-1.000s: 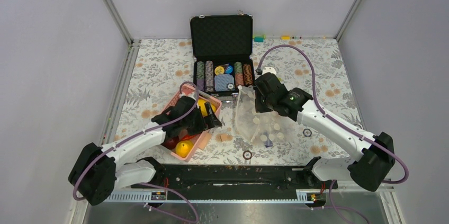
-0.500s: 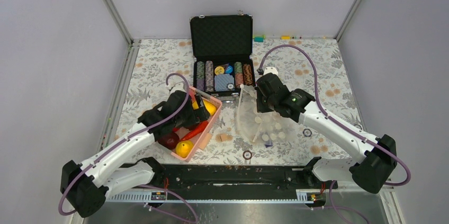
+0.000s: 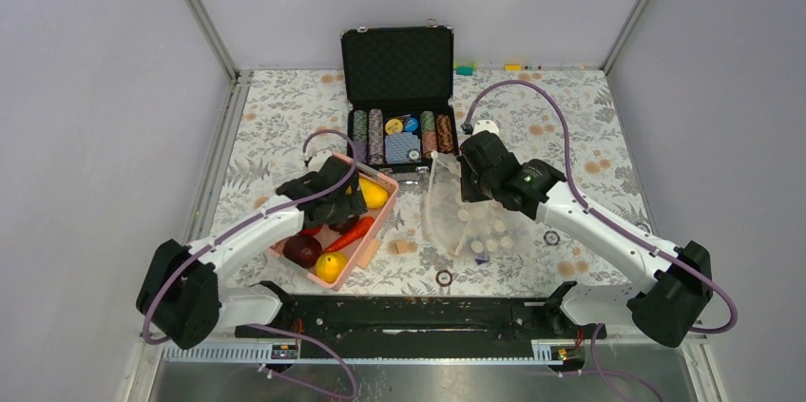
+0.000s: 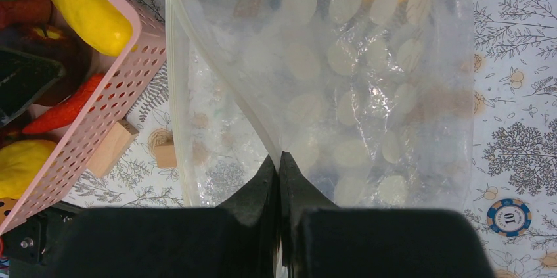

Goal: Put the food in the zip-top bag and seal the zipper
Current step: Pick up the fake fruit from the bin, then place the fake fruit in the zipper food storage bag, then pick up the fake fruit from the bin, then place the fake fruit in the zipper food storage bag, then pick up the fake vegetable from the bin.

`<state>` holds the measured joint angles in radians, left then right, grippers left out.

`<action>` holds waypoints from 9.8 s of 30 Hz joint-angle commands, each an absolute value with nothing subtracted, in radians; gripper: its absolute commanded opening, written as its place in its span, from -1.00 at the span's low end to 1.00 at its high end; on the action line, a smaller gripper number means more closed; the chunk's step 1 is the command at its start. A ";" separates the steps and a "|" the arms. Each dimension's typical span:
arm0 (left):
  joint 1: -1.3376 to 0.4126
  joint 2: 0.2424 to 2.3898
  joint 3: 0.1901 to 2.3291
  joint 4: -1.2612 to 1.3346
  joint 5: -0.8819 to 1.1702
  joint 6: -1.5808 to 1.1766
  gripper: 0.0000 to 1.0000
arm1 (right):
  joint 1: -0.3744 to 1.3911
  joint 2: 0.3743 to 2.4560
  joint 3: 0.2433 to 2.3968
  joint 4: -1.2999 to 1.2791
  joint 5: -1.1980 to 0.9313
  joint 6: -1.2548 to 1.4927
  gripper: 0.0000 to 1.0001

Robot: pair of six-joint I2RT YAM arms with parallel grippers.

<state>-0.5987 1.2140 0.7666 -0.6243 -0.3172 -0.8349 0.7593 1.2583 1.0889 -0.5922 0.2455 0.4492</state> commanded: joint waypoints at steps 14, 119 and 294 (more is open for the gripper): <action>-0.583 1.127 0.804 -0.614 -0.264 -0.803 -0.53 | 0.763 1.235 1.084 -0.583 0.263 0.437 -1.00; -0.834 0.968 0.743 -1.105 -0.210 -0.931 -0.18 | 0.760 1.081 0.988 -0.578 0.210 0.511 -1.00; -0.433 0.821 0.831 -0.450 0.157 -0.655 -0.23 | 0.744 1.051 0.945 -0.477 0.035 0.517 -1.00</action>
